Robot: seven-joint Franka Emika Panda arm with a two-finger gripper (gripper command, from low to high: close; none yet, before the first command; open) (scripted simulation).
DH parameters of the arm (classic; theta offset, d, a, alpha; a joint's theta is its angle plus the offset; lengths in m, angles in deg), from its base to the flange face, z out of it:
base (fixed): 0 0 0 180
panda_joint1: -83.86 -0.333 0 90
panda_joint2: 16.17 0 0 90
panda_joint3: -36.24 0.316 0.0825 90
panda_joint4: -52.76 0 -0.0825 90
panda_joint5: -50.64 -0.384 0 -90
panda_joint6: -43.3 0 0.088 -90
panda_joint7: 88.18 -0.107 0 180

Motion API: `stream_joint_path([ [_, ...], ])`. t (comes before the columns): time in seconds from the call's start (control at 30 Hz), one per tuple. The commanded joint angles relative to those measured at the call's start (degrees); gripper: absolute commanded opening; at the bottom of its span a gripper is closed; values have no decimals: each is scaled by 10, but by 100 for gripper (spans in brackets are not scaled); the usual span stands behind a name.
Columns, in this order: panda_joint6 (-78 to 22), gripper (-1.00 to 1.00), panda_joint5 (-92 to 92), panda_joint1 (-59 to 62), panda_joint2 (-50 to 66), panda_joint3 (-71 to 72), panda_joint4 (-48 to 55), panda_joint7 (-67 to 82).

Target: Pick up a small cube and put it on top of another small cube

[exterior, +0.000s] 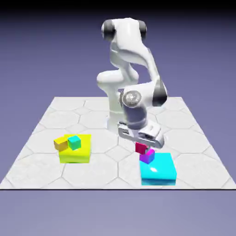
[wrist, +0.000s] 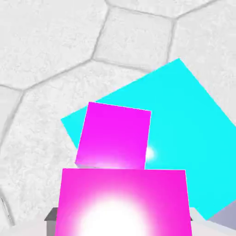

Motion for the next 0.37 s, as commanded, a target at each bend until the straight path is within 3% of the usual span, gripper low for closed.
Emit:
stream_joint_path([
  [0.0,-20,-100,11,-21,-5,-10,3,24],
  [0.07,-38,-100,22,-40,-9,-19,5,45],
  [0.2,58,-100,0,-45,27,-9,-58,63],
  [0.23,58,100,0,-45,27,-9,-58,63],
  [0.33,8,100,11,-42,8,-14,-25,54],
])
